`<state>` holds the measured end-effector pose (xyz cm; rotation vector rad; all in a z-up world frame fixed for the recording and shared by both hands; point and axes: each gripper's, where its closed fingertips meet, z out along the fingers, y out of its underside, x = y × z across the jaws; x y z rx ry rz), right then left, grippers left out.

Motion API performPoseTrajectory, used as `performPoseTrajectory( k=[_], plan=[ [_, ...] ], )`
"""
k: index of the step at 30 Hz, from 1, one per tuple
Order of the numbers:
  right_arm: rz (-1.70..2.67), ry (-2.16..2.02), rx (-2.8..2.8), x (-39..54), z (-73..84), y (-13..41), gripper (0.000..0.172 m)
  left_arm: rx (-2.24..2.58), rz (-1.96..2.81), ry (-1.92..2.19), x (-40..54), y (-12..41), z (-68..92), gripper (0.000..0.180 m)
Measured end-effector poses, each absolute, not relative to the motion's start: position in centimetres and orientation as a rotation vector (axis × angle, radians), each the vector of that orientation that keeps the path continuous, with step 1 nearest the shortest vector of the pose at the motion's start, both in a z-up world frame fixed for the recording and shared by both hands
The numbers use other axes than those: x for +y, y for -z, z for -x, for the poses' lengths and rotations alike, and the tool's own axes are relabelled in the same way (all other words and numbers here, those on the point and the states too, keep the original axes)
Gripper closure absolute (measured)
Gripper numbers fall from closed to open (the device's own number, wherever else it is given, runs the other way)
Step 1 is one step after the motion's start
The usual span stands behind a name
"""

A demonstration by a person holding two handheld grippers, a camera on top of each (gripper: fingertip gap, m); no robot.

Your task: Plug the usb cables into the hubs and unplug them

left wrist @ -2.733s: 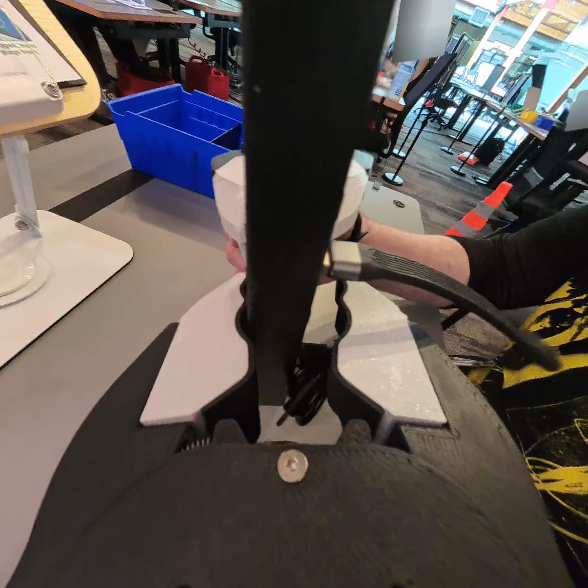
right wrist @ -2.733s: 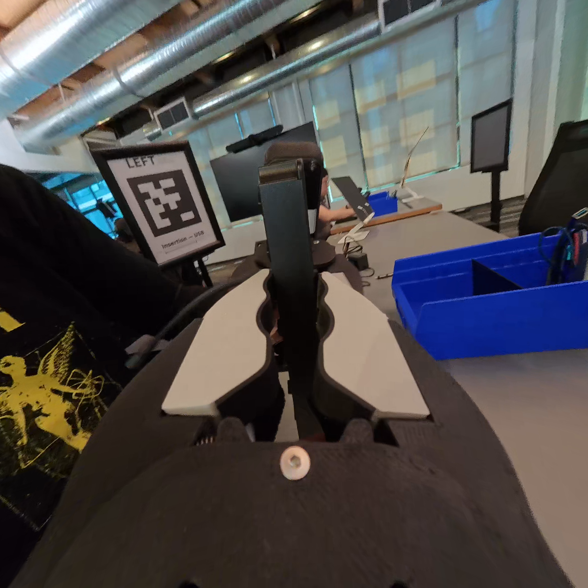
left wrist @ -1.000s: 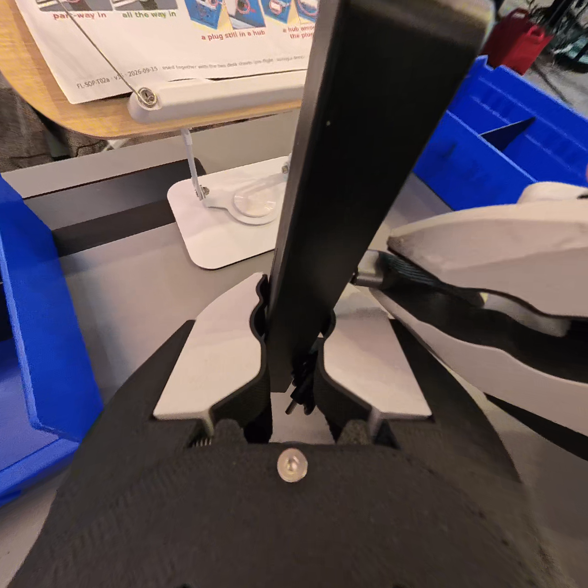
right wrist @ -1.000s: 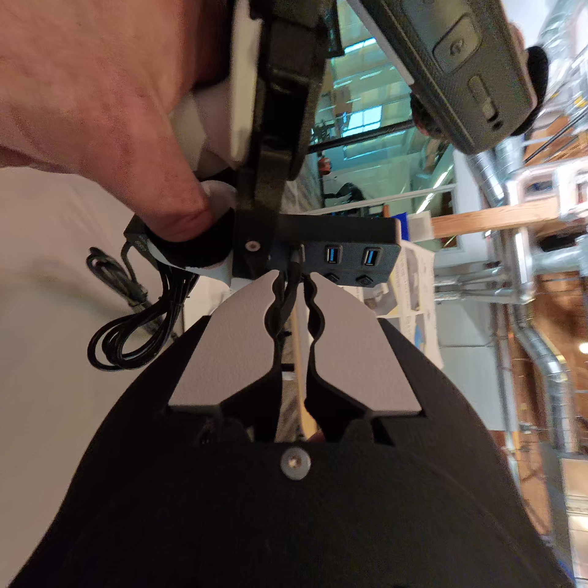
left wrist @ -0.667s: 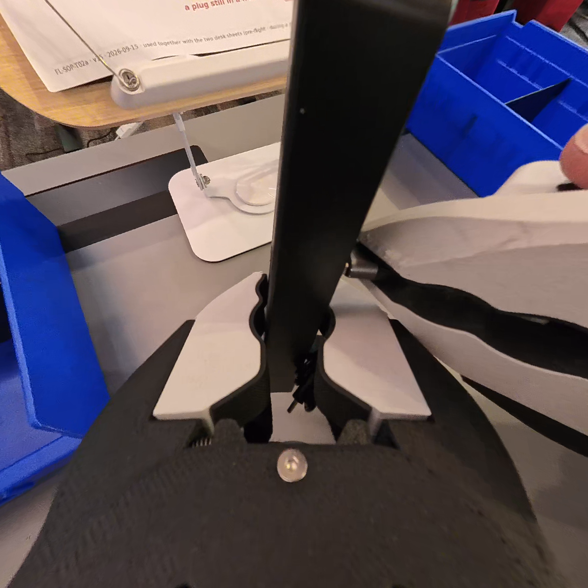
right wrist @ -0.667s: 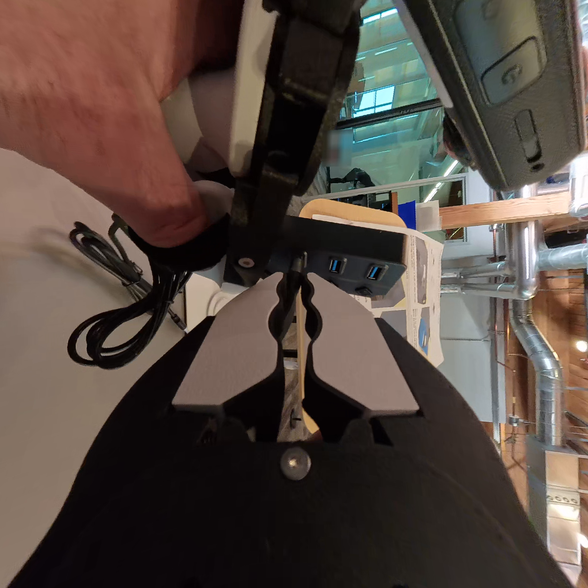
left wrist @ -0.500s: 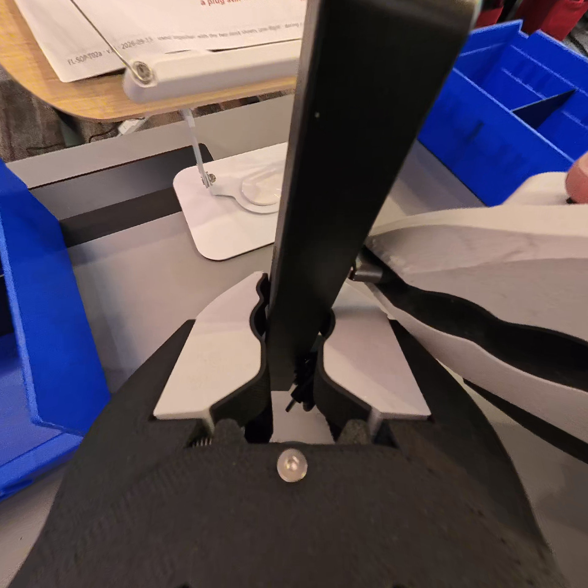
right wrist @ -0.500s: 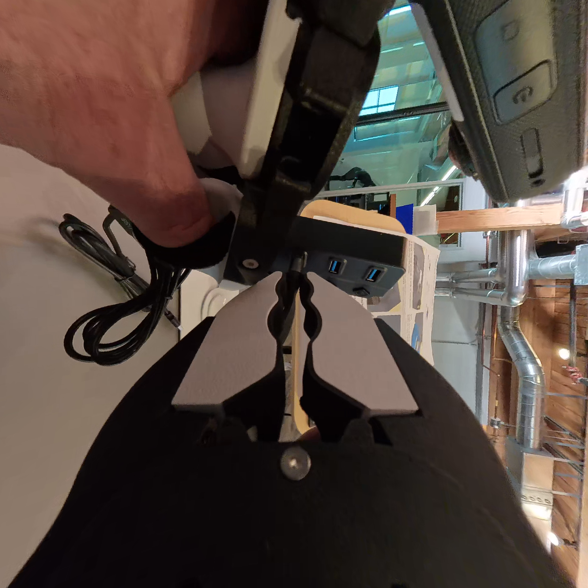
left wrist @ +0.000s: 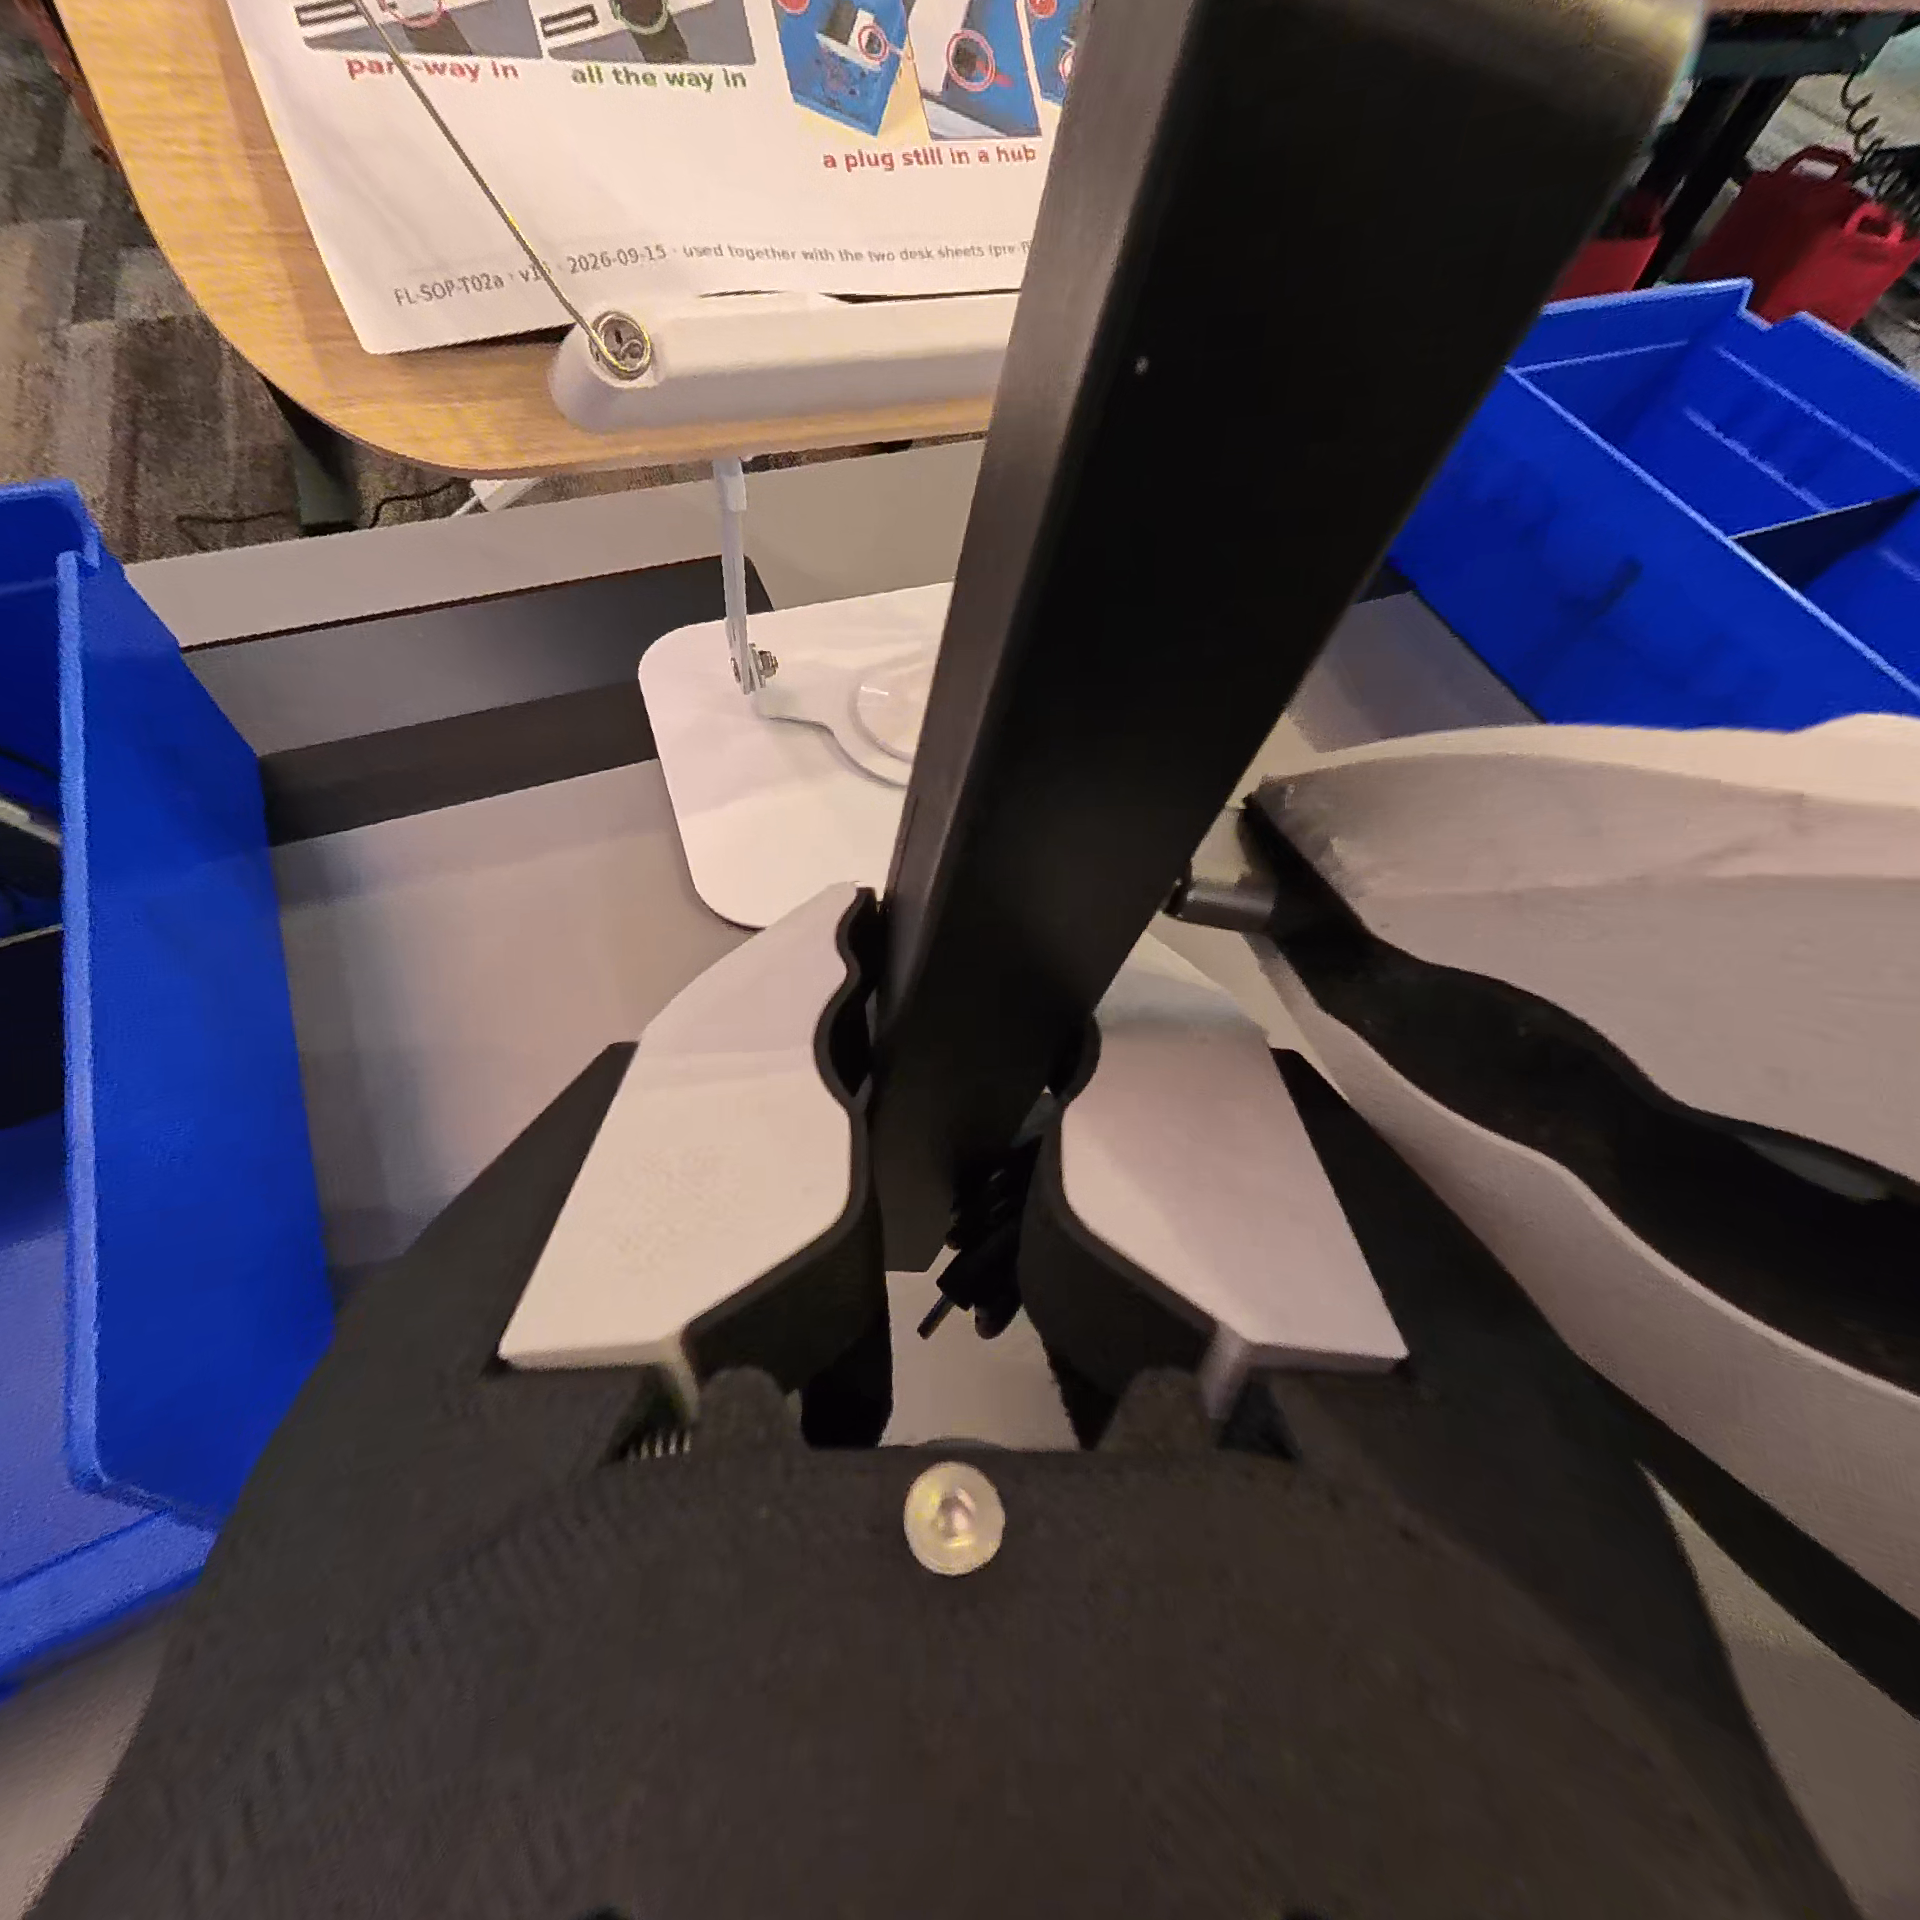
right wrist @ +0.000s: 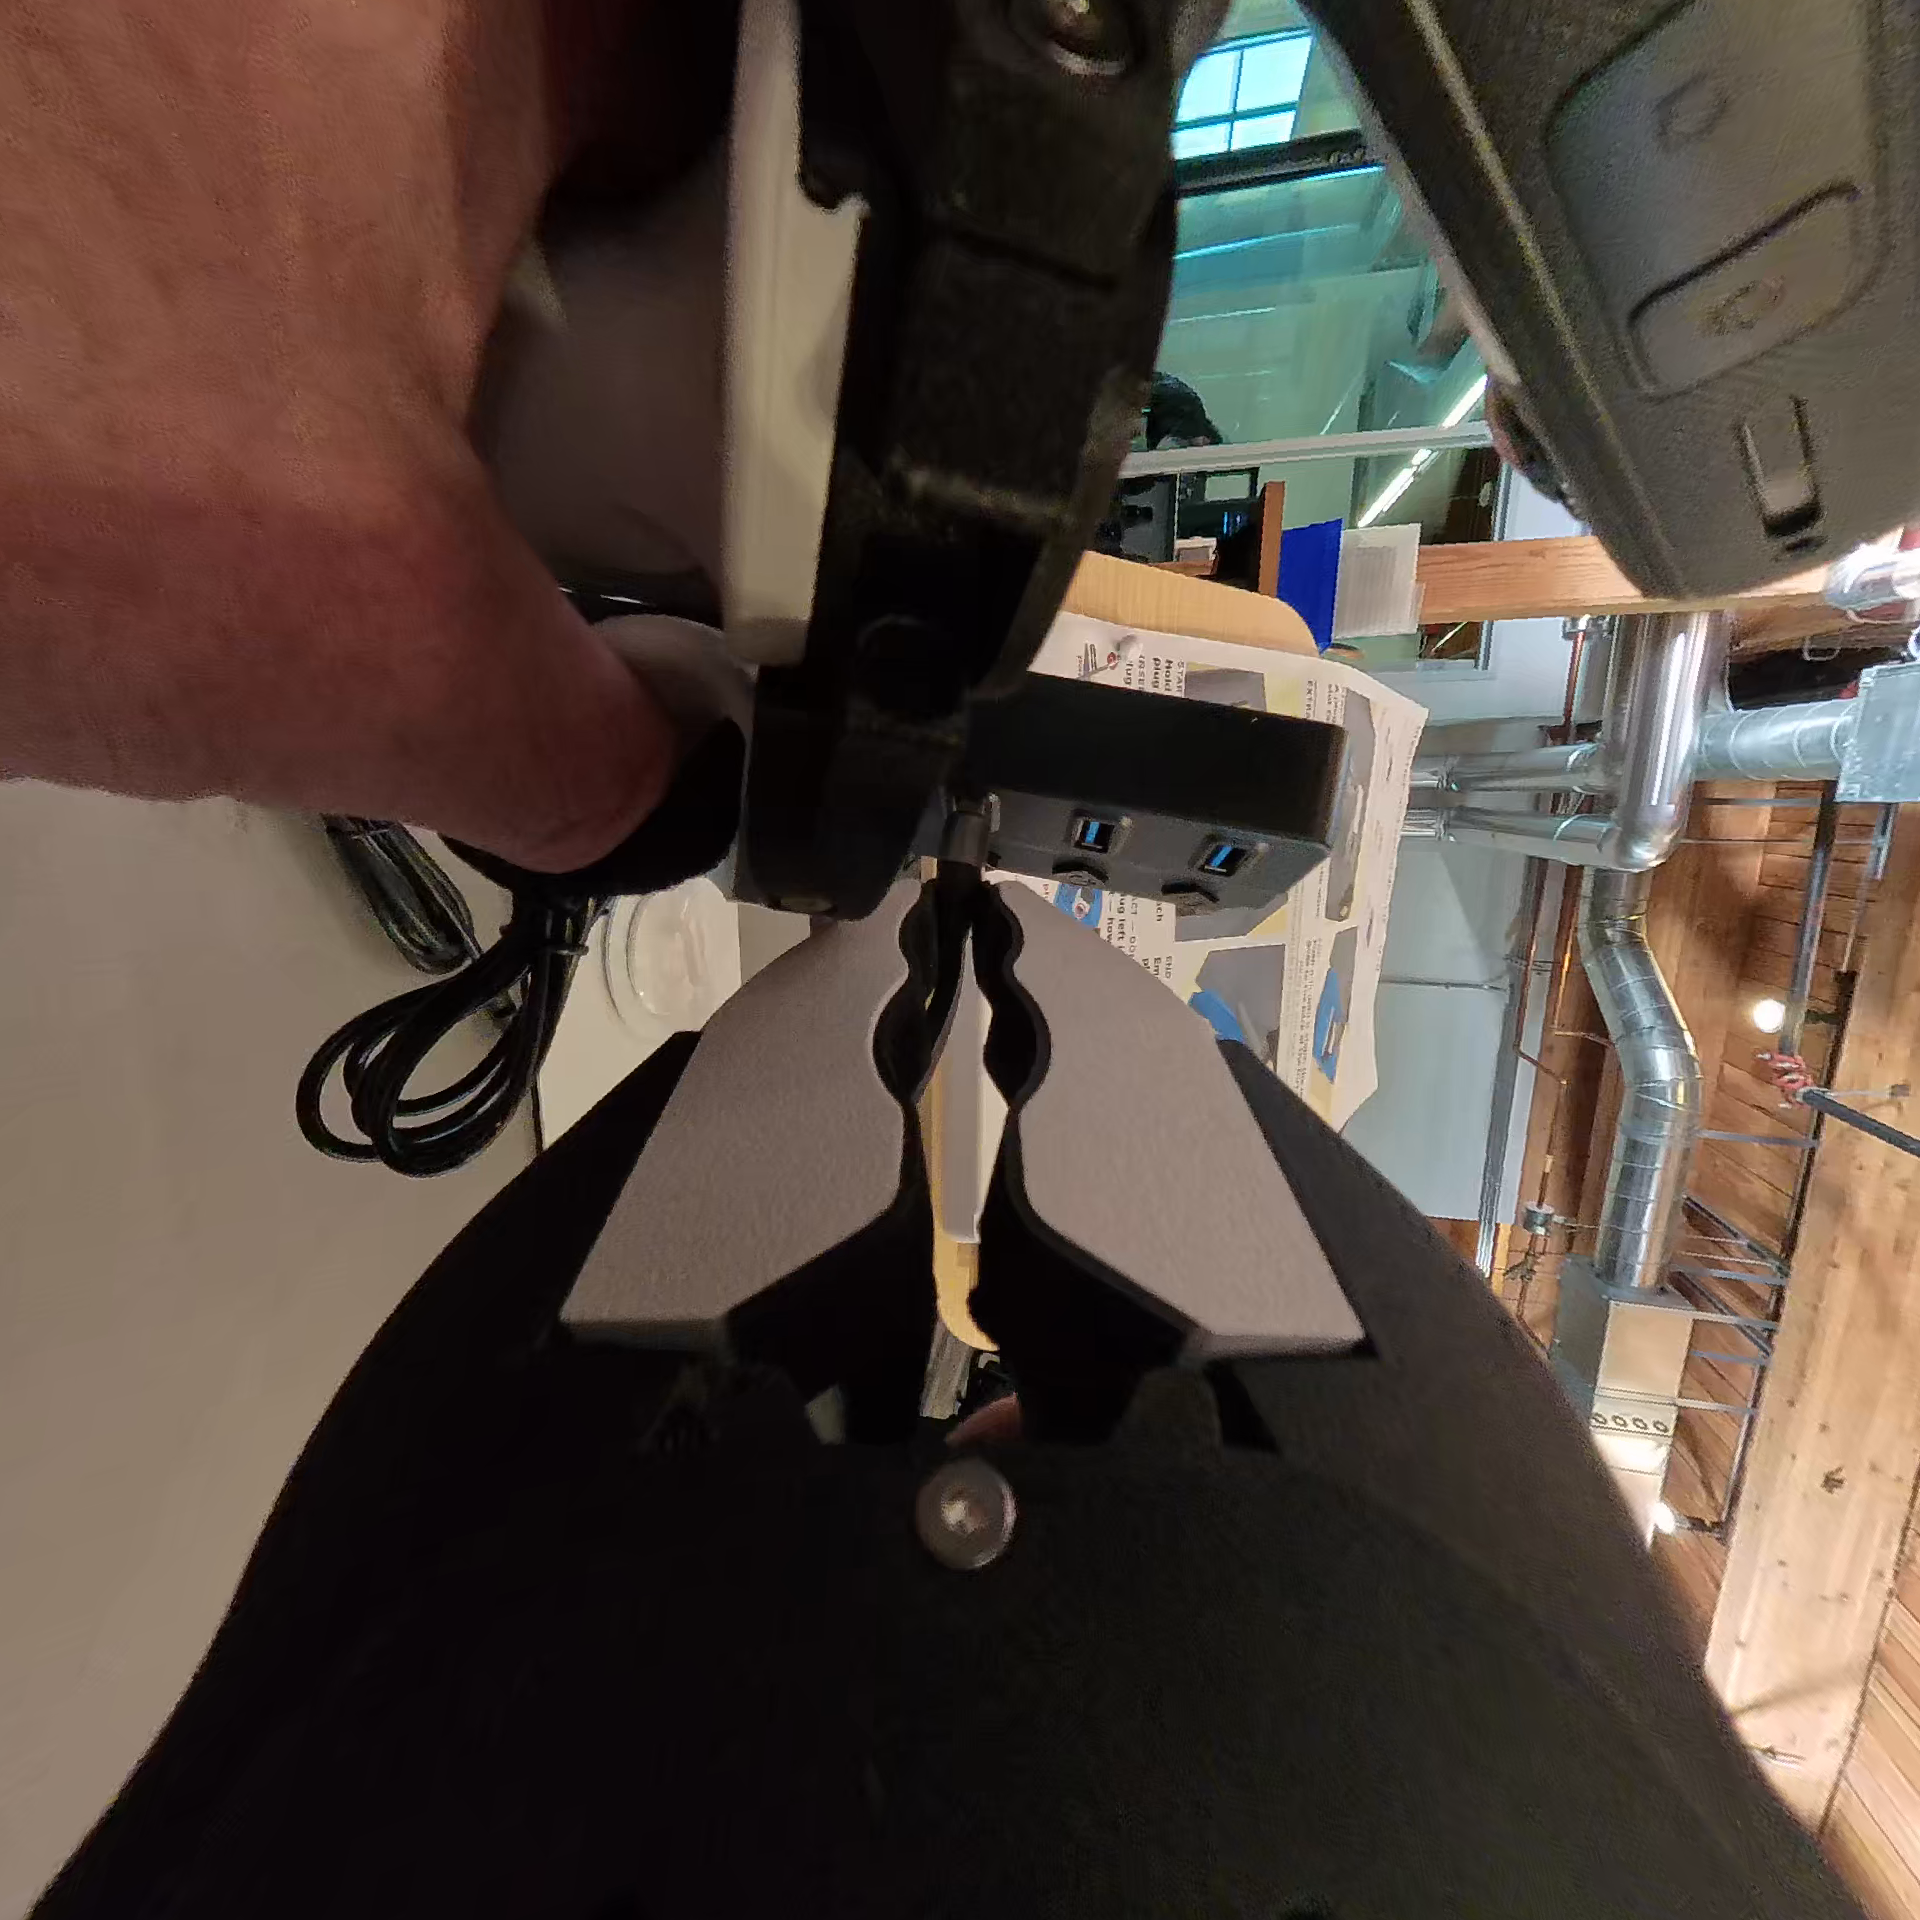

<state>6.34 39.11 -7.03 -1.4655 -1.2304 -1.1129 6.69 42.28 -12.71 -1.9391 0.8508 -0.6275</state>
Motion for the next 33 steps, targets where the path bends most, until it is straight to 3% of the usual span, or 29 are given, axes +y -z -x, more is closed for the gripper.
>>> performPoseTrajectory(
  k=[18,22,25,33],
  plan=[
    [1.504,1.137,-1.295,39.5,-6.8,7.6,0.17,0.747,1.963,0.814,43.0,13.4,-7.9,0.153],
    [1.553,1.152,-1.265,38.9,-12.1,7.1,0.17,0.364,2.014,0.981,47.5,12.9,-1.5,0.154],
    [1.576,1.047,-1.268,37.6,-12.9,7.3,0.17,0.715,1.941,0.798,43.2,11.1,-5.1,0.154],
    [1.689,0.818,-1.136,31.8,-17.9,4.6,0.17,0.792,1.888,0.931,42.0,11.0,-3.6,0.154]
  ],
)
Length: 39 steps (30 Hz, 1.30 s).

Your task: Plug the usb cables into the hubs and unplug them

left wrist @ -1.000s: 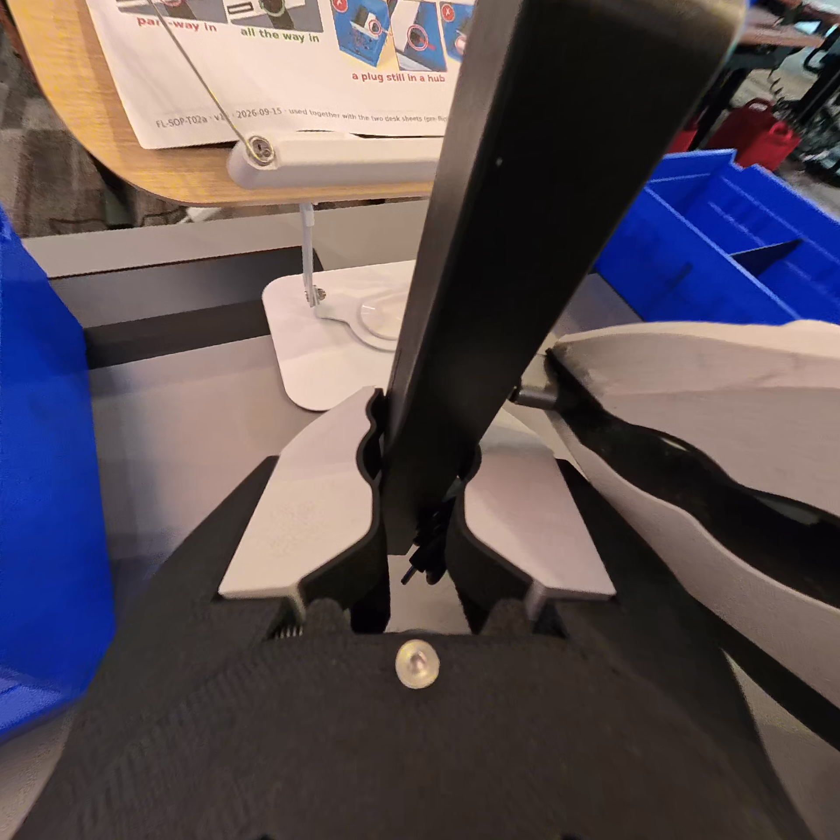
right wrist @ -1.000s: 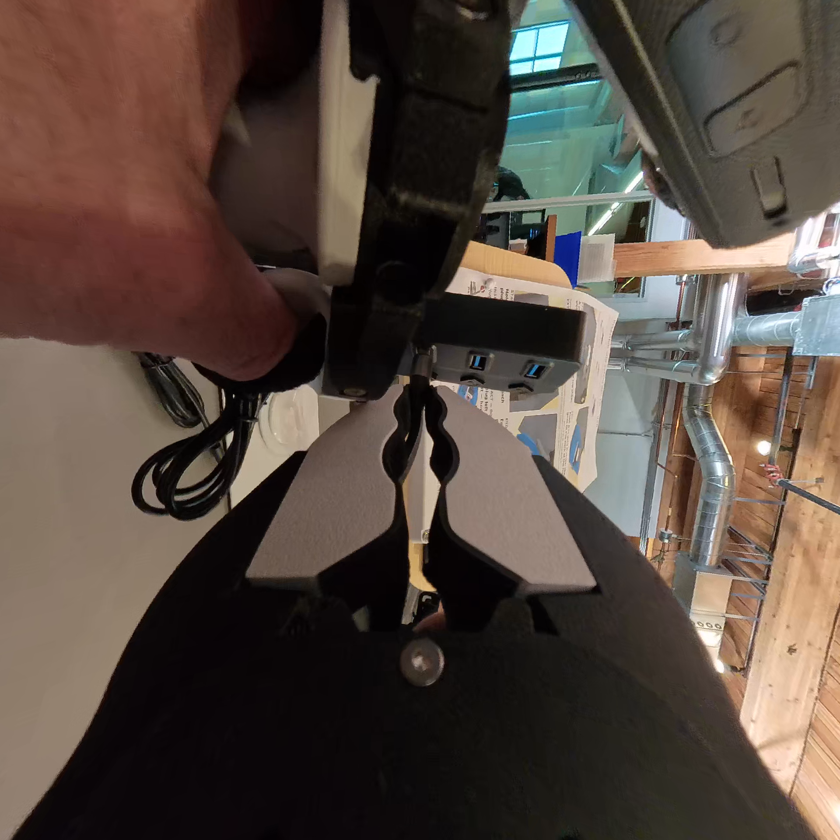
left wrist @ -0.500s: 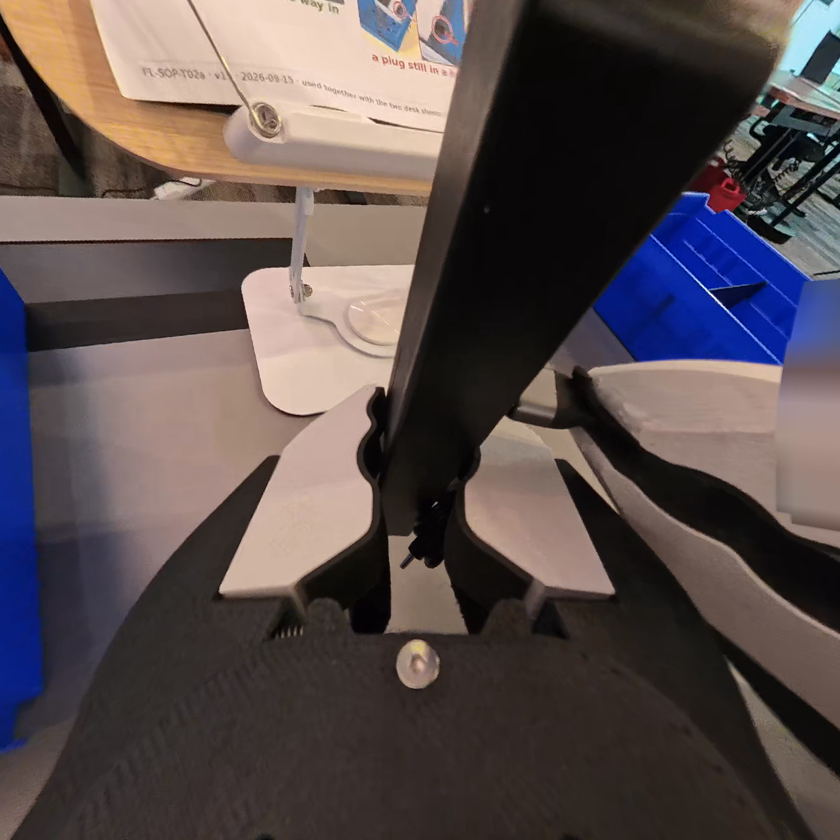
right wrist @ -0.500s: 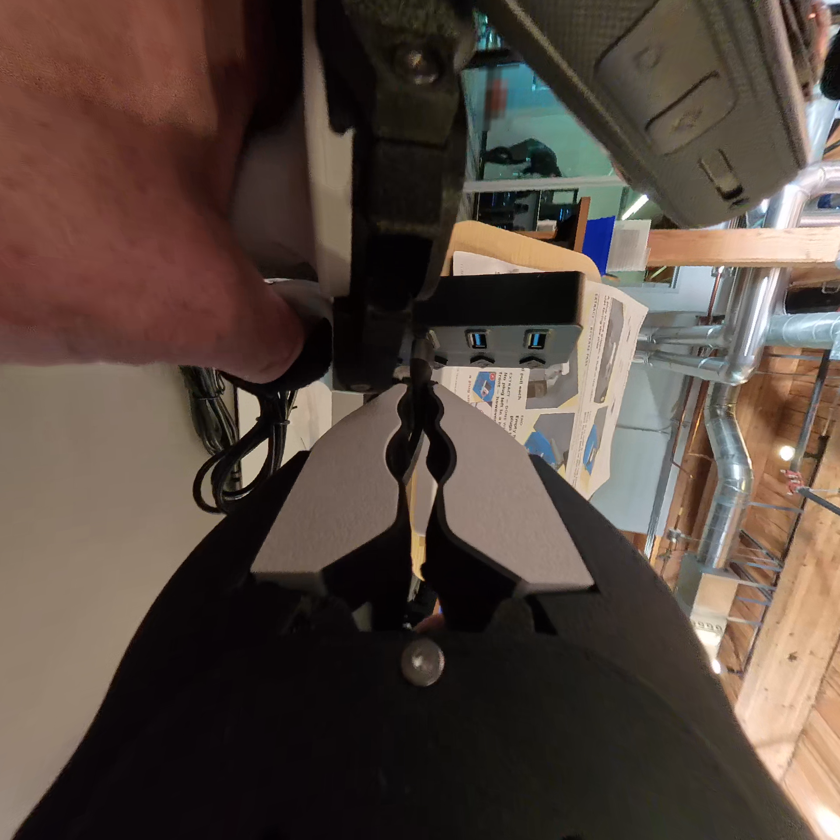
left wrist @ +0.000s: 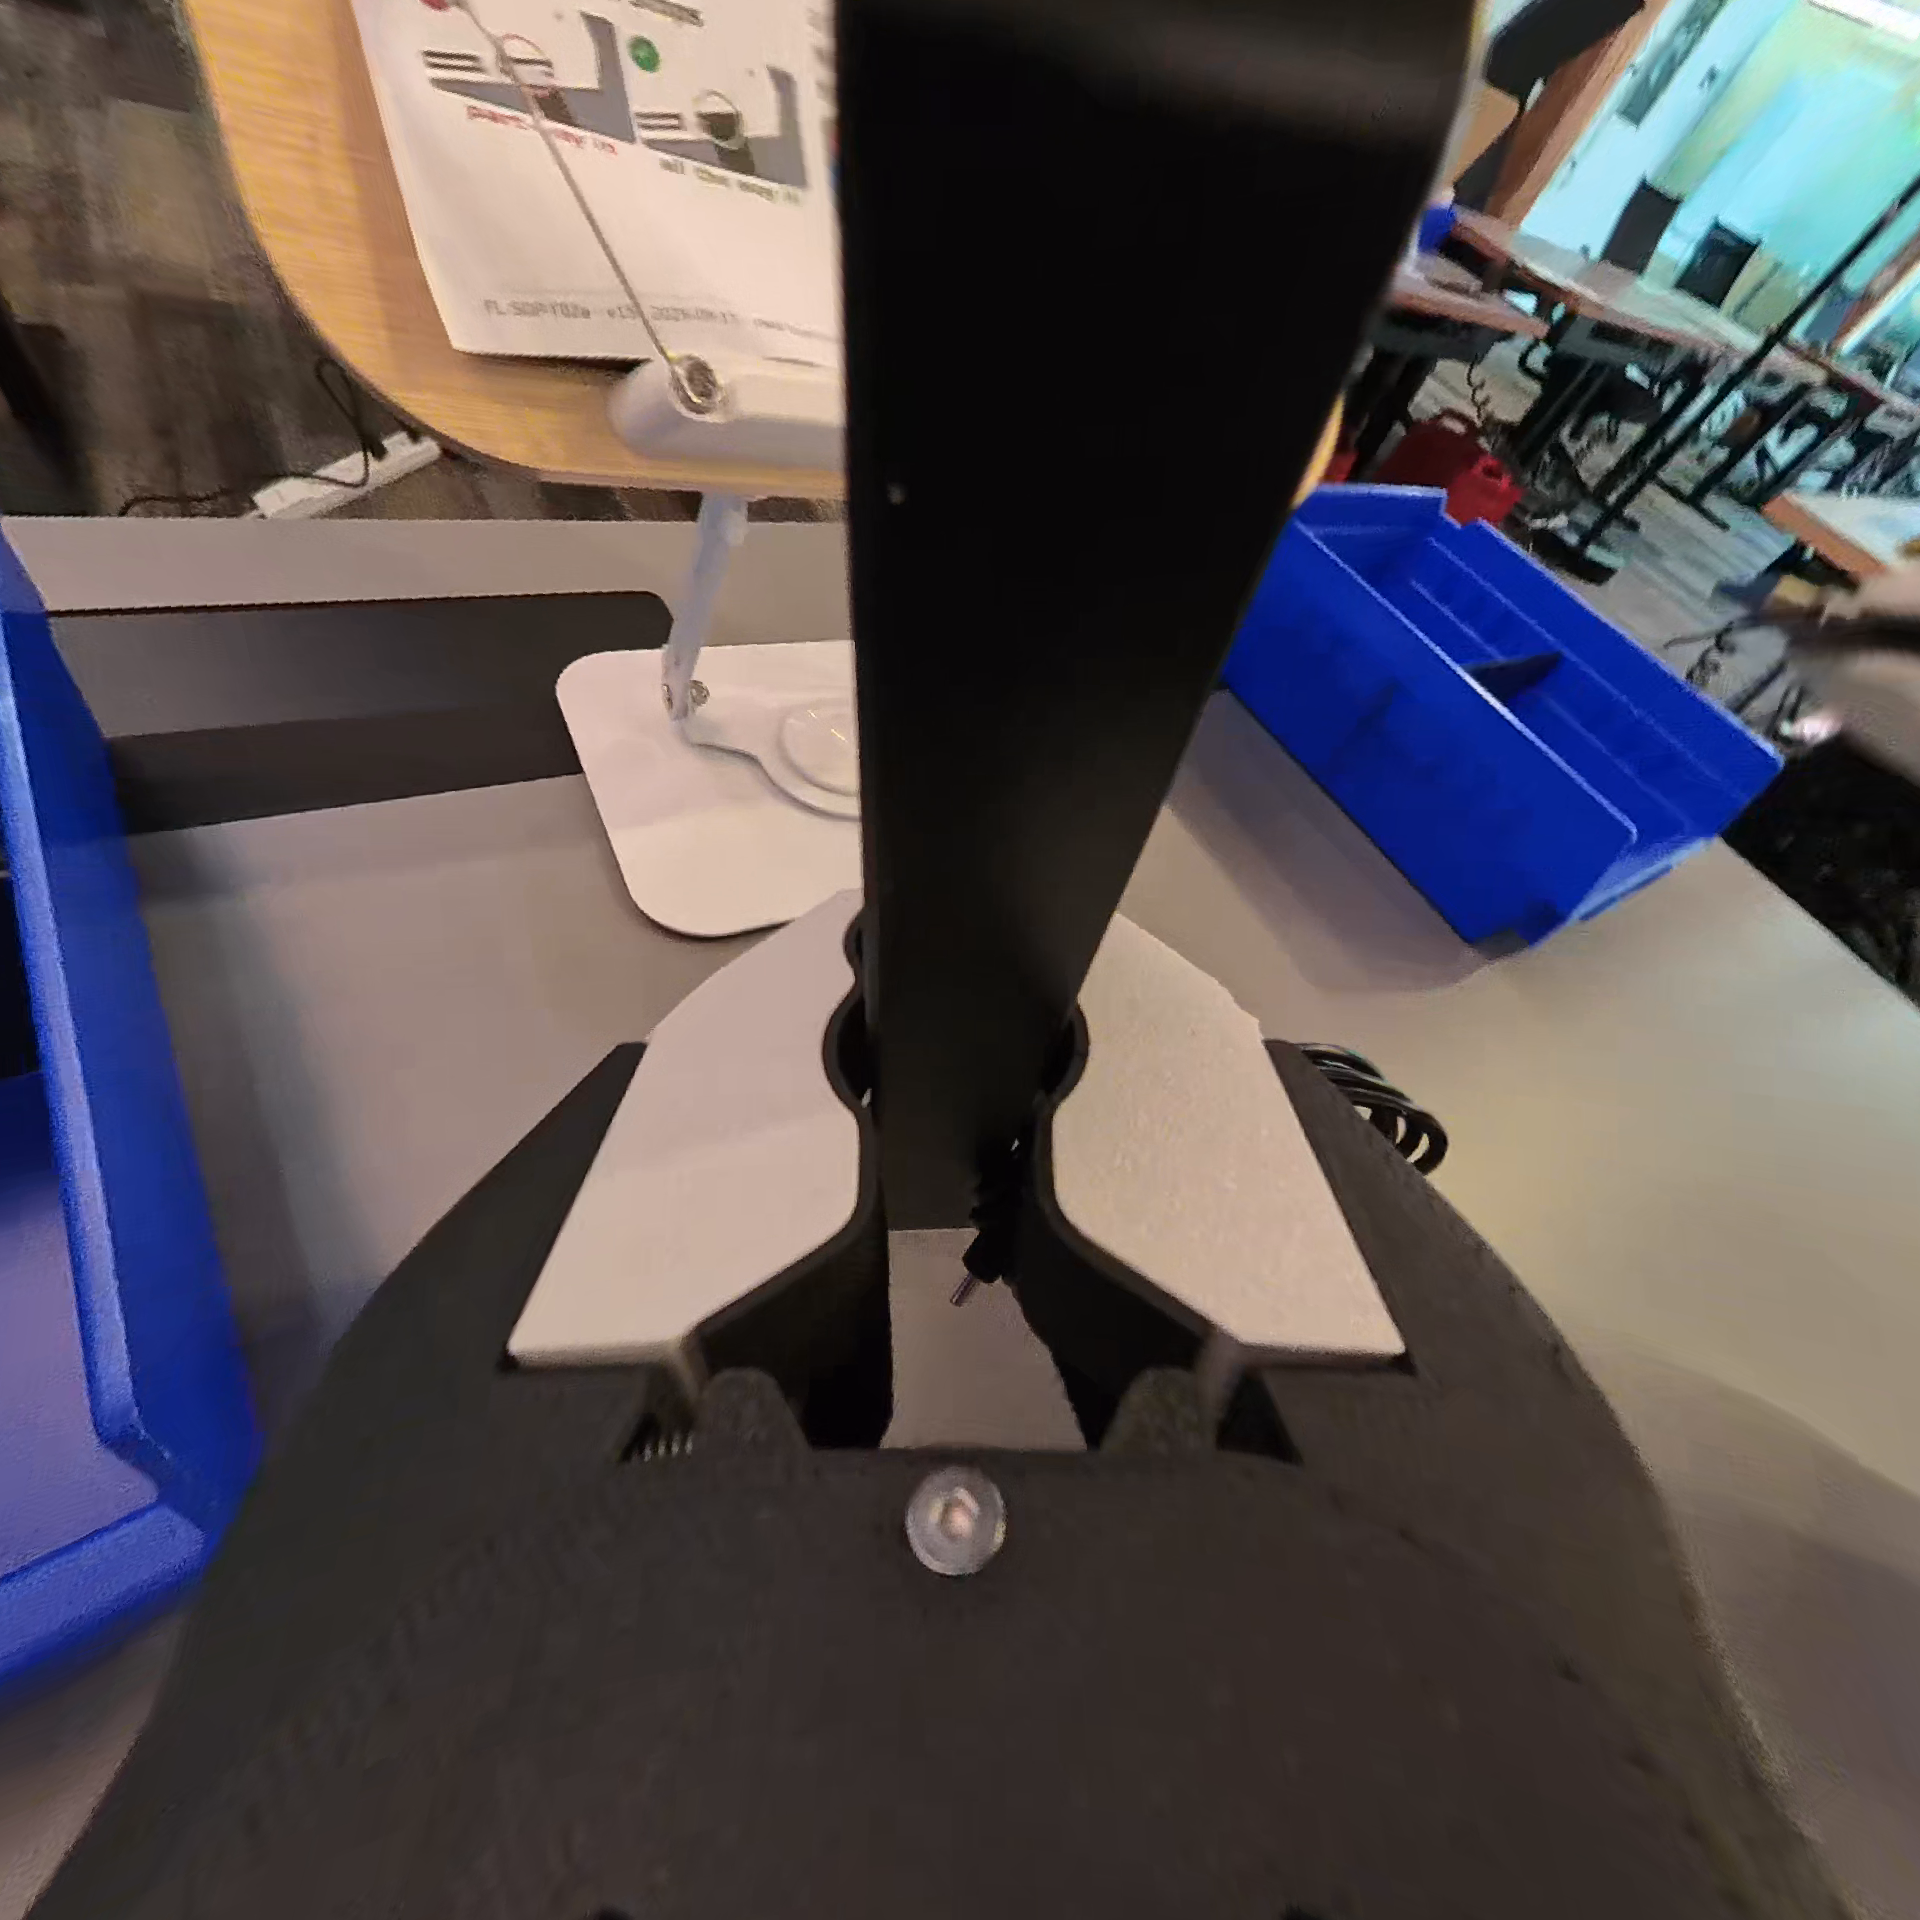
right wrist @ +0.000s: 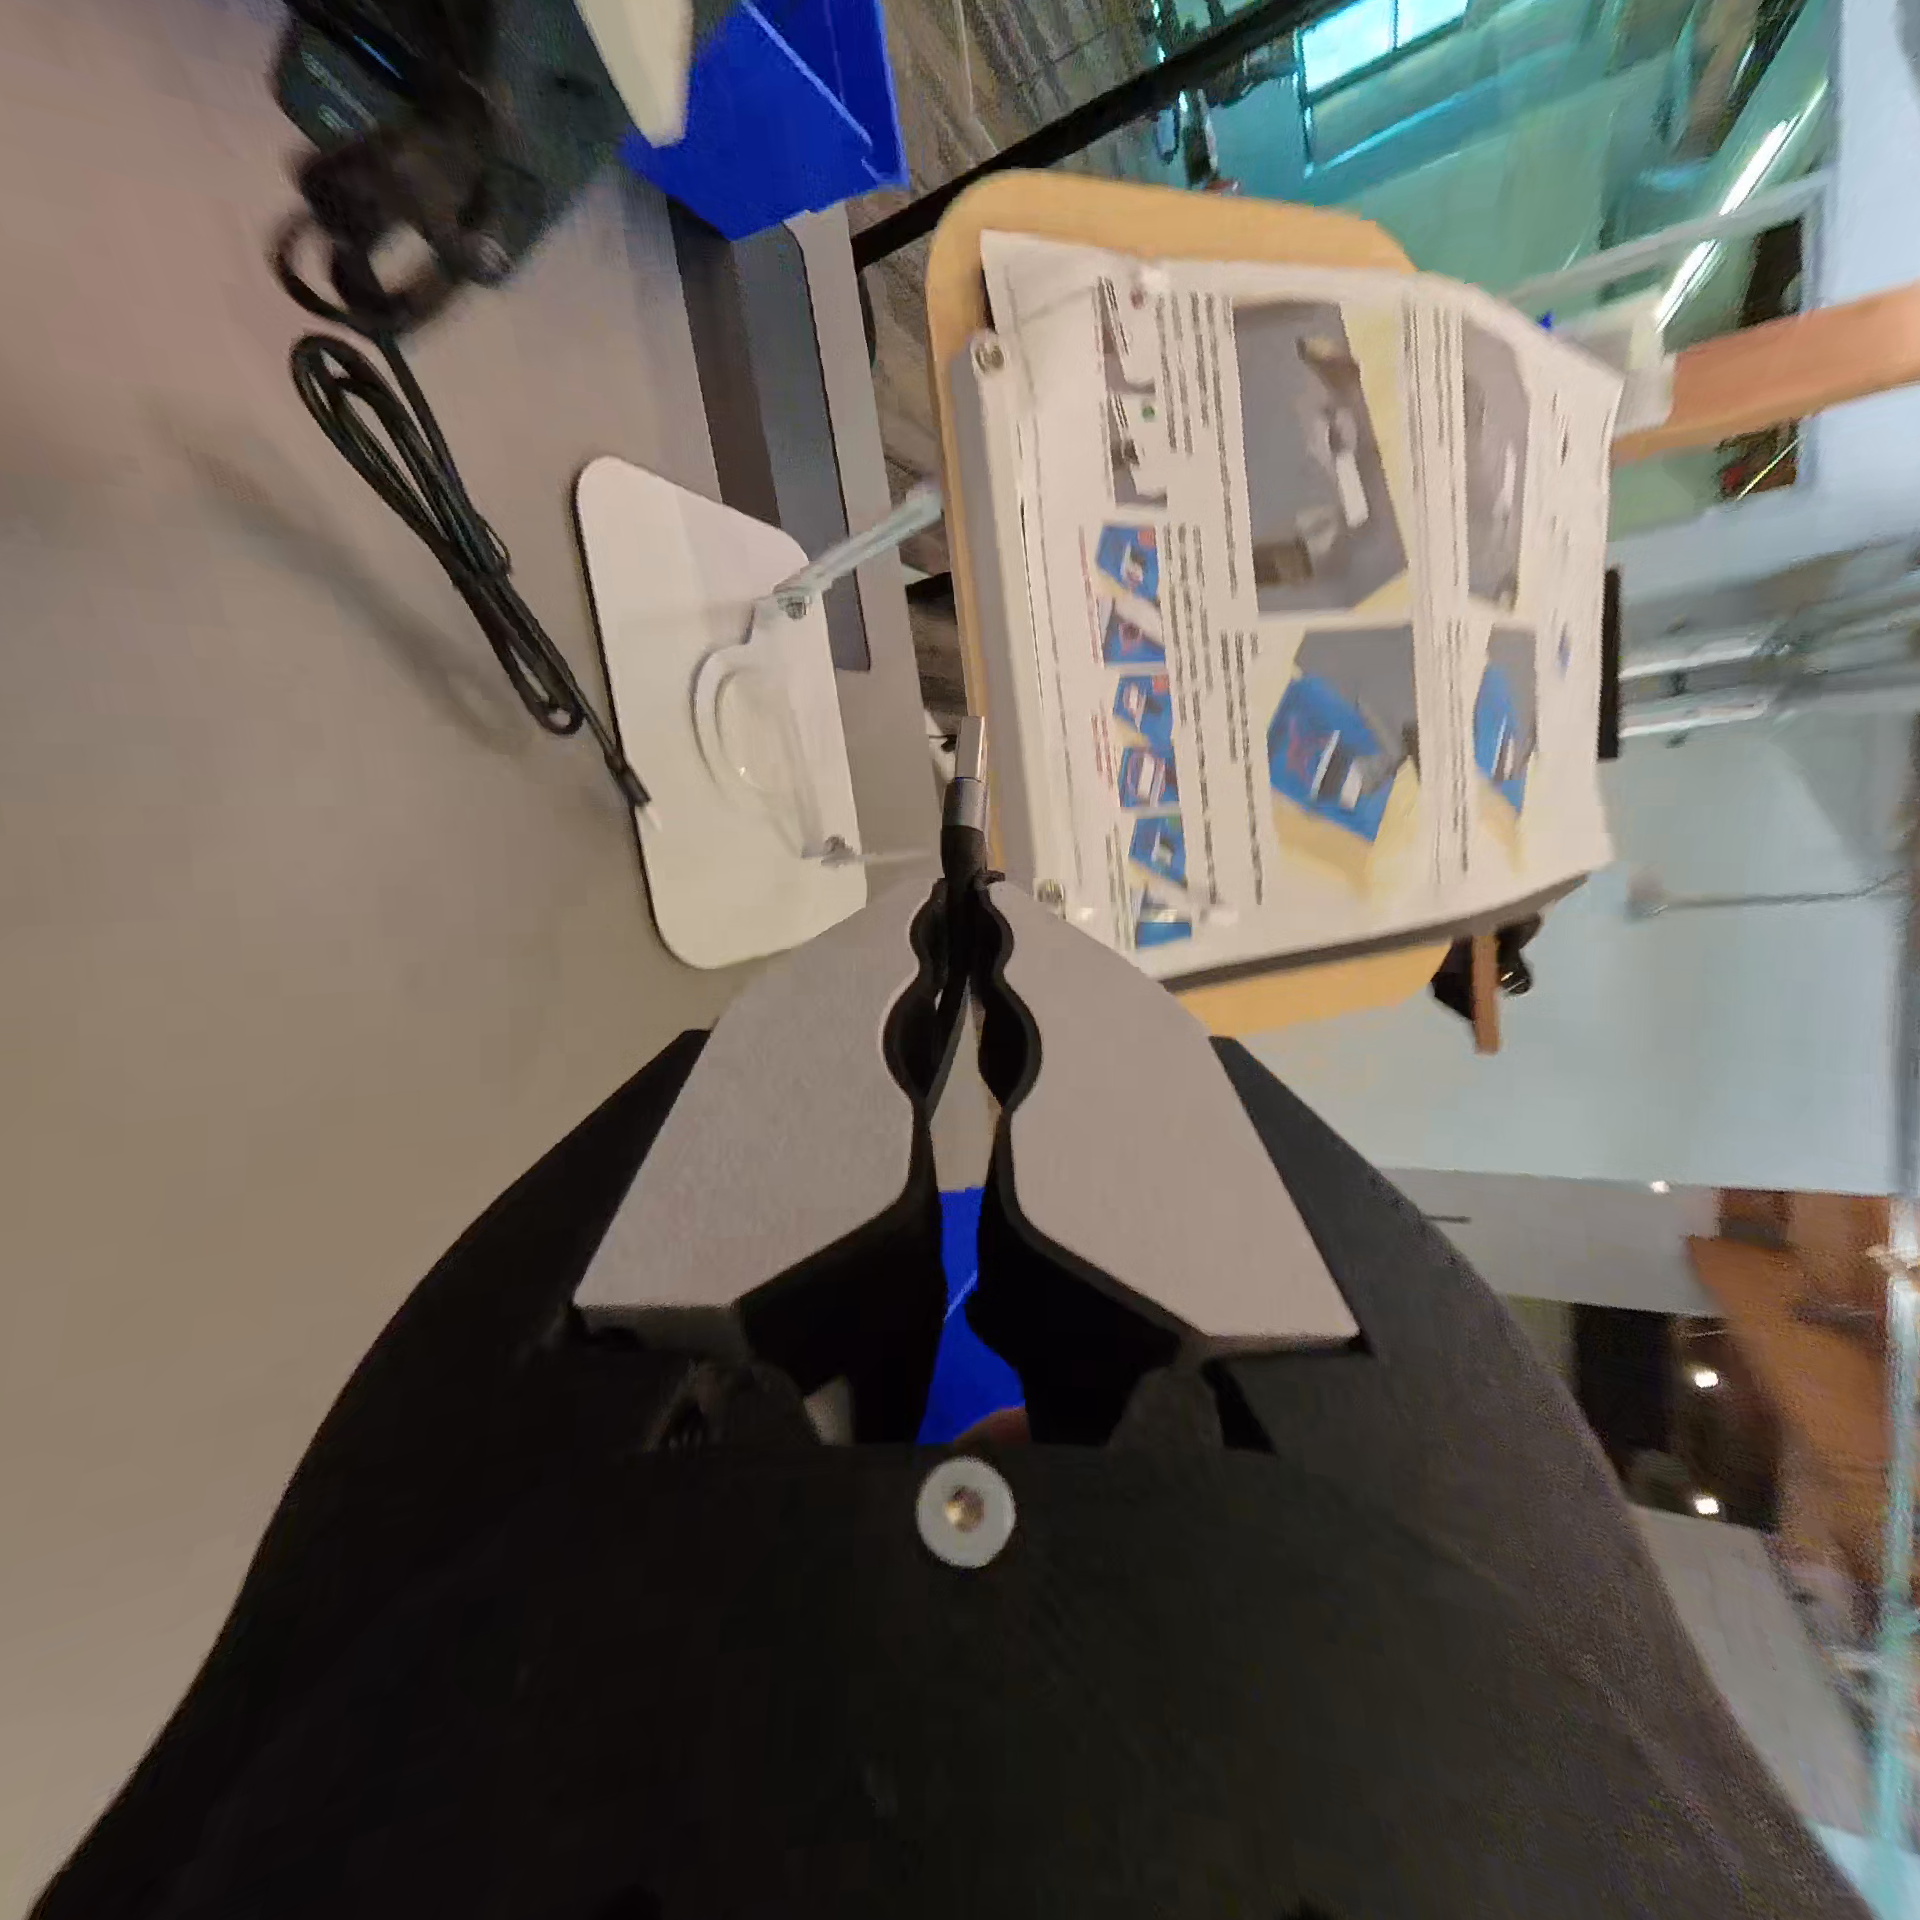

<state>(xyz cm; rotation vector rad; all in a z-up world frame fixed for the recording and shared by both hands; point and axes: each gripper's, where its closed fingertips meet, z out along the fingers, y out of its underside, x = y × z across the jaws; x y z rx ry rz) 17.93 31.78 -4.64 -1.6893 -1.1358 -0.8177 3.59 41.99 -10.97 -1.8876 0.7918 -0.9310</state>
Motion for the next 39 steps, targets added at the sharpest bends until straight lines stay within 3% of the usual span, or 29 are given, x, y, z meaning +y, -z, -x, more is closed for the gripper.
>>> performPoseTrajectory(
  k=[8,13,32,34,36,39],
  plan=[
    [1.835,0.63,-0.958,28.4,-28.9,2.0,0.169,0.905,1.834,0.988,39.2,10.7,-3.4,0.154],
    [1.955,0.604,-0.908,27.2,-35.1,3.2,0.169,0.942,1.791,1.046,38.2,10.5,-3.4,0.154],
    [2.49,0.385,-0.96,25.9,-46.4,20.7,0.167,0.911,1.84,1.123,38.0,11.6,-4.6,0.154],
    [2.535,0.385,-0.949,26.0,-46.9,21.9,0.158,0.909,1.846,1.129,37.9,11.6,-4.8,0.154],
    [2.586,0.397,-0.925,25.8,-47.5,22.6,0.128,0.915,1.846,1.132,37.8,11.6,-4.9,0.154],
    [2.576,0.469,-0.902,25.8,-48.0,21.5,0.122,0.911,1.855,1.135,37.7,11.5,-5.1,0.154]
  ],
)
